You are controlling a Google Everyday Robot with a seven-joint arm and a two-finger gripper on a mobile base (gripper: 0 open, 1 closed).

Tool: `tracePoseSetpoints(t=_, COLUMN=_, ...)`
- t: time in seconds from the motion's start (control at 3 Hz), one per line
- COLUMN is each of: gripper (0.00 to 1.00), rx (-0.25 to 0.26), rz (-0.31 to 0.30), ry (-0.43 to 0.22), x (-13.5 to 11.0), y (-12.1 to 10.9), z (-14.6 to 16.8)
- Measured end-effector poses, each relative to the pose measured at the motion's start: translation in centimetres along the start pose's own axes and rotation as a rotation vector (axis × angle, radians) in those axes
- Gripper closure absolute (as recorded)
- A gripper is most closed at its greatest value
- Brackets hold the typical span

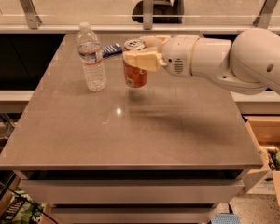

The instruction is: Move coke can near water bottle

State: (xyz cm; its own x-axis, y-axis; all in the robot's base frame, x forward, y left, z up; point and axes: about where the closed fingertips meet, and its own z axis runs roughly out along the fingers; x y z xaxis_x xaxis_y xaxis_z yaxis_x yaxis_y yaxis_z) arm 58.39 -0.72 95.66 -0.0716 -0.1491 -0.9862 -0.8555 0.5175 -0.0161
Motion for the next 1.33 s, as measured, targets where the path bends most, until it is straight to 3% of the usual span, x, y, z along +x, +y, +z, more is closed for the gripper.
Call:
tracePoseSetpoints(t=0.67, gripper=1.00, rx=-0.051, rz=0.014, ry=-0.014, x=1.2, y=0.2, z=1.9)
tracePoseSetpoints(t=1.0, gripper=1.00, rx=-0.092, rz=0.033, ry=-0.040, x=3.3, y=0.6, z=3.6)
tracePoseSetpoints(t=1.33, gripper=1.00, rx=-0.095, rz=0.037, ry=-0.037, x=4.0, y=0.7, z=4.0)
